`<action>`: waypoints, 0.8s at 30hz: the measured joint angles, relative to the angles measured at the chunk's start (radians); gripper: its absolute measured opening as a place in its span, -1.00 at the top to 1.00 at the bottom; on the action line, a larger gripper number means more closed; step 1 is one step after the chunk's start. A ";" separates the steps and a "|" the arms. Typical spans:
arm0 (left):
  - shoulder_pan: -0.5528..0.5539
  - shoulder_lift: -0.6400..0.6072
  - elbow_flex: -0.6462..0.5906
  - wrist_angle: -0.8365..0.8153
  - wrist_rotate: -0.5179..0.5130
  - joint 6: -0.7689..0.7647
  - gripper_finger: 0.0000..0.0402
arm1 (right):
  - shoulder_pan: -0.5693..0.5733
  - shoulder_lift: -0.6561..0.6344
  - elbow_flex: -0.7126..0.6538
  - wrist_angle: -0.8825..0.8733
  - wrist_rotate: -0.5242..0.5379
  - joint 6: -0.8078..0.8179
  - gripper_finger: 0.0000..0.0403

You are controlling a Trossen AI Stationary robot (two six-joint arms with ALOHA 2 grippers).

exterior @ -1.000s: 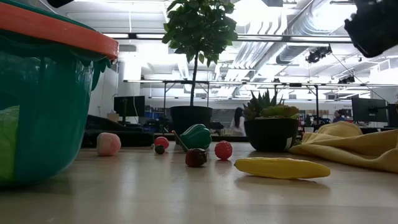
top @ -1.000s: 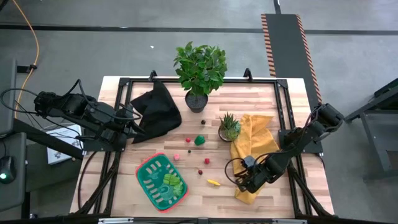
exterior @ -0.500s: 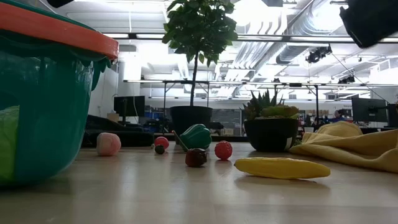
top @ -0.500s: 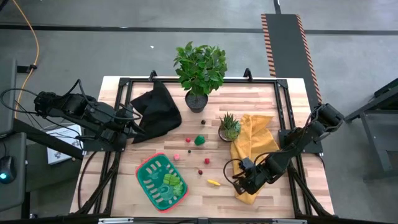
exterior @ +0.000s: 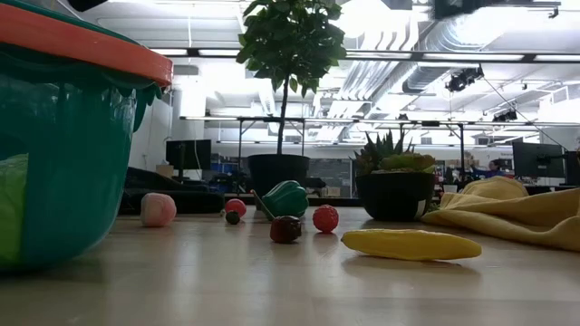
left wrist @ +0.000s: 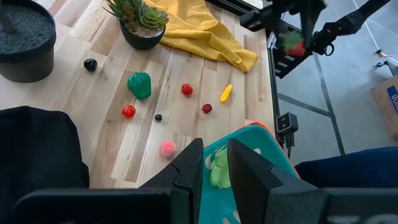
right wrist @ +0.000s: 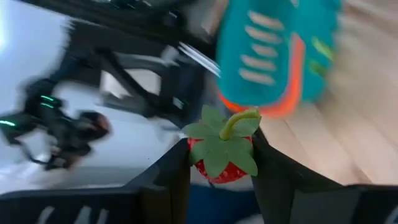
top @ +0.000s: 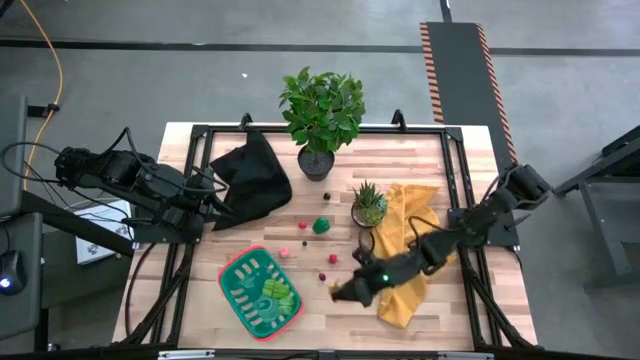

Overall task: Pick and placing Produce into tupperware
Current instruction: Put the red strawberry into the blue basket

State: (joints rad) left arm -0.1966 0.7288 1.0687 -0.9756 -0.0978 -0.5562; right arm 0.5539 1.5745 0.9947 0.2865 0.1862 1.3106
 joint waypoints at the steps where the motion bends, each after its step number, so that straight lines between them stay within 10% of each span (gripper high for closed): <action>1: 0.000 0.000 0.000 0.000 0.000 -0.001 0.69 | -0.012 0.000 0.000 0.034 -0.004 -0.024 0.38; 12: 0.000 0.000 0.000 0.000 0.000 -0.003 0.69 | -0.109 0.000 0.018 0.260 -0.093 -0.185 0.38; 24: 0.000 0.000 0.000 0.000 0.000 -0.016 0.69 | -0.129 0.010 0.268 -0.087 -0.080 -0.379 0.38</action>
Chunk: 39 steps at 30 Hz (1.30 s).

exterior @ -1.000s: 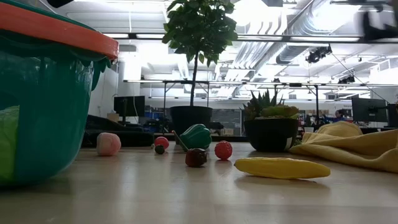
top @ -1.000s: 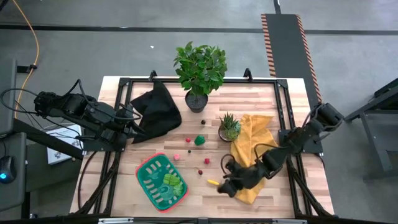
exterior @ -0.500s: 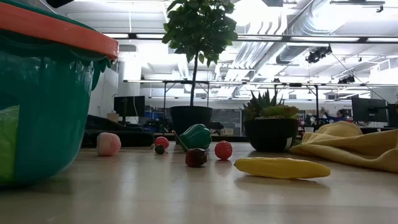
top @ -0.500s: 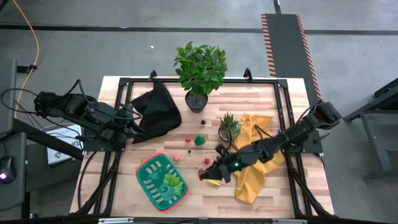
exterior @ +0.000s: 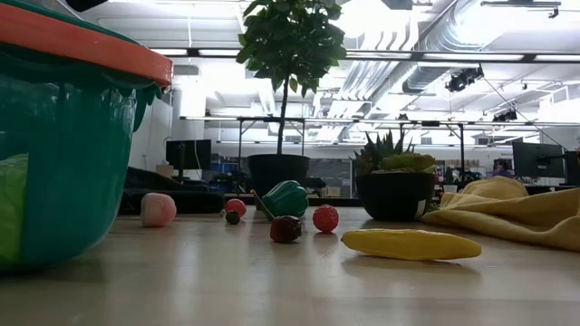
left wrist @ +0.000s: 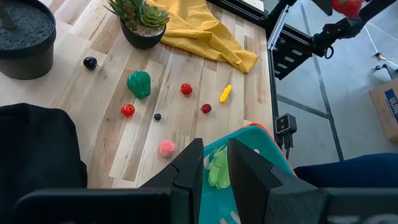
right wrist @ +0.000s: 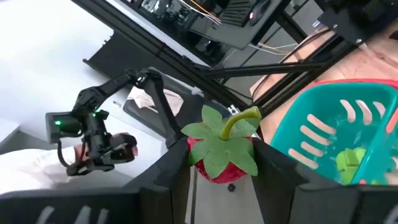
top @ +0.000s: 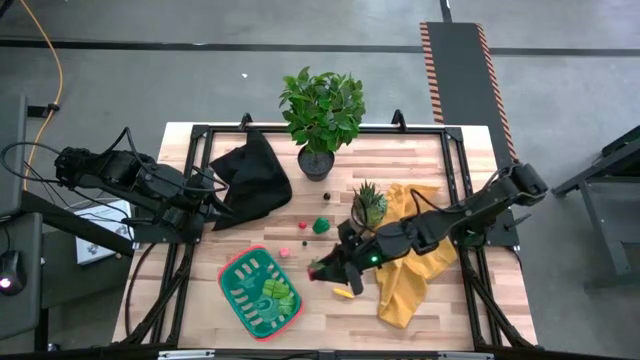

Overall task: Pick and placing Produce into tupperware
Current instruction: Put the red strawberry into the blue basket

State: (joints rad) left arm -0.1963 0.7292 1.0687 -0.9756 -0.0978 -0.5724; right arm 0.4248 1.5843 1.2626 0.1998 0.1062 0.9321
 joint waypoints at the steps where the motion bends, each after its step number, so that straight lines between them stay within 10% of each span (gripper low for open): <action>1: 0.000 0.000 0.000 0.000 0.000 0.000 0.69 | 0.000 0.008 0.009 -0.001 0.002 0.001 0.38; 24: 0.000 0.000 0.000 -0.075 0.179 0.005 0.69 | -0.024 0.457 0.654 -0.571 -0.070 -0.113 0.38; 39: 0.000 0.002 0.000 -0.066 0.290 0.077 0.69 | -0.045 0.531 0.692 -0.608 -0.099 -0.103 0.38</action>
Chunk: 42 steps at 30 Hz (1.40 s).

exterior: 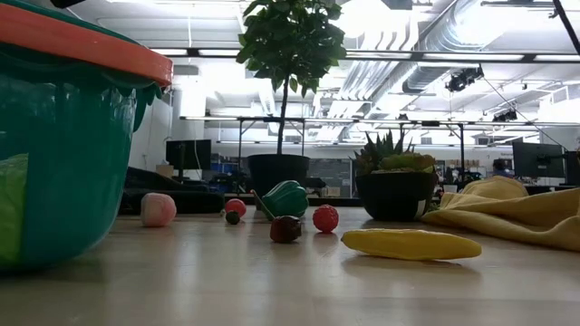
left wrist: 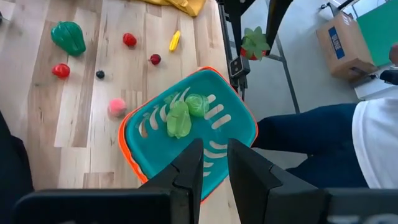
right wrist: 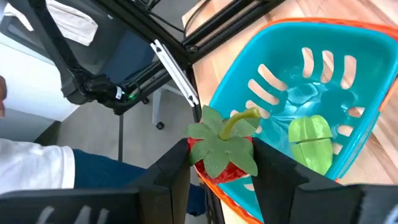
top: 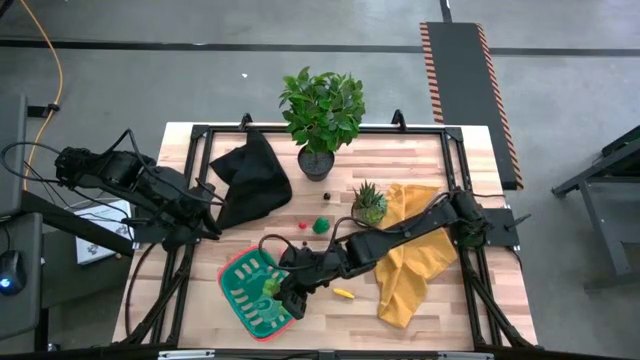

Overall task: Pick and placing Produce into tupperware
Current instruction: Put the red strawberry into the blue basket

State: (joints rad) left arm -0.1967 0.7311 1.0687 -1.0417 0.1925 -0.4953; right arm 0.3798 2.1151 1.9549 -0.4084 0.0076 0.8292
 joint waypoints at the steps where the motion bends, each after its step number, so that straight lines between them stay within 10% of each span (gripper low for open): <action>1: 0.000 0.001 0.000 0.003 0.000 0.000 0.69 | 0.000 0.000 0.000 0.000 -0.002 0.000 0.38; 42: 0.000 0.082 -0.279 0.477 0.210 -0.112 0.69 | -0.020 0.090 -0.002 0.048 -0.142 -0.071 0.38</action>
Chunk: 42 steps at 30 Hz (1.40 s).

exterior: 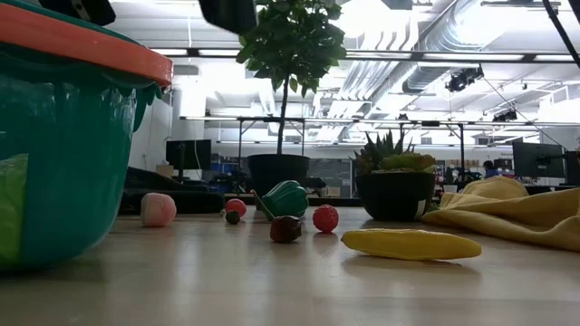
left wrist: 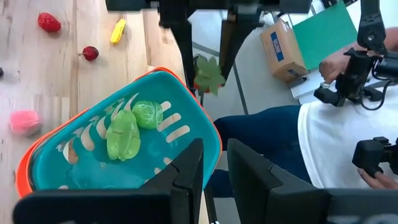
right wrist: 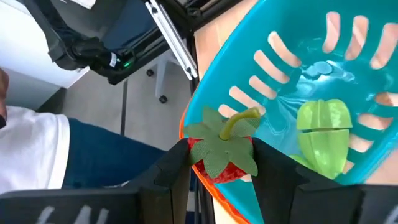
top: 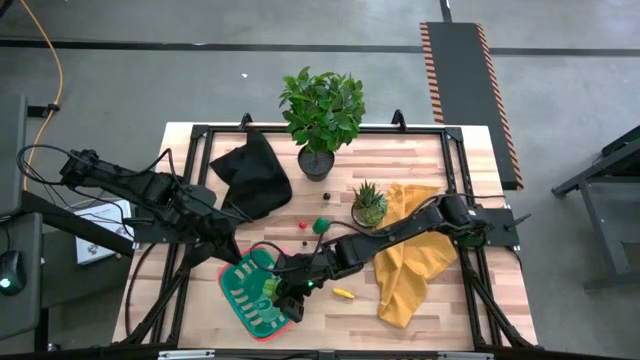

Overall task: Pick and placing Produce into tupperware
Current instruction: Put the red strawberry into the blue basket

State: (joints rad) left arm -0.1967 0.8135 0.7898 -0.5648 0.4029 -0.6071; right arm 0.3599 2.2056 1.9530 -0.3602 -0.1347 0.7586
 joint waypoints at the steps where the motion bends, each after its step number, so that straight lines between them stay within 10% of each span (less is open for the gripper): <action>1: 0.000 0.000 0.000 0.000 -0.003 0.000 0.69 | 0.000 0.005 0.000 0.003 -0.004 0.000 0.38; 42: 0.000 0.000 0.001 -0.014 -0.003 0.023 0.69 | 0.000 0.024 0.000 -0.115 0.010 -0.064 0.30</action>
State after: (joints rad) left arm -0.1967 0.8135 0.7906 -0.5789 0.4000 -0.5838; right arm 0.3595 2.2292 1.9530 -0.4751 -0.1247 0.6945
